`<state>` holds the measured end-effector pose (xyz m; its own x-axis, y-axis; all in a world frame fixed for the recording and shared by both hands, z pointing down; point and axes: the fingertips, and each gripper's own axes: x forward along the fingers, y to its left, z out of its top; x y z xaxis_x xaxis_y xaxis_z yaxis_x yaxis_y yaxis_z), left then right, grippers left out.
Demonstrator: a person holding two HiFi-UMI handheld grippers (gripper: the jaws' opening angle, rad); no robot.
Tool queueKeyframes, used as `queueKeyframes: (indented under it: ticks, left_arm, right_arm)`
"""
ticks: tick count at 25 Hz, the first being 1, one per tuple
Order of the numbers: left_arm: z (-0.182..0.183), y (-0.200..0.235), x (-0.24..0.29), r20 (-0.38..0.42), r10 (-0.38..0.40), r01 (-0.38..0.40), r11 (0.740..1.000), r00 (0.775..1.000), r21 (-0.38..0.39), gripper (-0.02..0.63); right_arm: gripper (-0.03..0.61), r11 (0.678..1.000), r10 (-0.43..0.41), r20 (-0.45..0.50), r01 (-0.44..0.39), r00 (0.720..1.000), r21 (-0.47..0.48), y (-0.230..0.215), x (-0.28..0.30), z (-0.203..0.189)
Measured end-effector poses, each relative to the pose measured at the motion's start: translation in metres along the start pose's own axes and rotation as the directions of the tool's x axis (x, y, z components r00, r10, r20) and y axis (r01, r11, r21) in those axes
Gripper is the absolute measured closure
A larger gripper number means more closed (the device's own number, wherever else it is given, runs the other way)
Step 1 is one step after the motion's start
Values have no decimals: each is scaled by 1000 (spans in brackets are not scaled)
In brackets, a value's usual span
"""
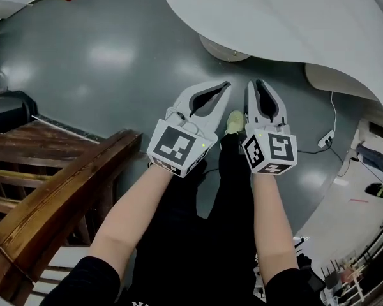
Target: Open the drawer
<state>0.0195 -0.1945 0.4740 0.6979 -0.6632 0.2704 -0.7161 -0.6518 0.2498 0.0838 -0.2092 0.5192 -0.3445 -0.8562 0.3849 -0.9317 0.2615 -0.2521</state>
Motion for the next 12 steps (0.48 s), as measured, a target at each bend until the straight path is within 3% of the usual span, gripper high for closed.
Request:
queueKeyframes:
  ticks: [12]
  left_arm:
    - [-84, 59, 48, 27, 37, -37, 999, 999, -12, 604]
  right_arm:
    - [469, 998, -63, 17, 64, 998, -3, -32, 98, -69]
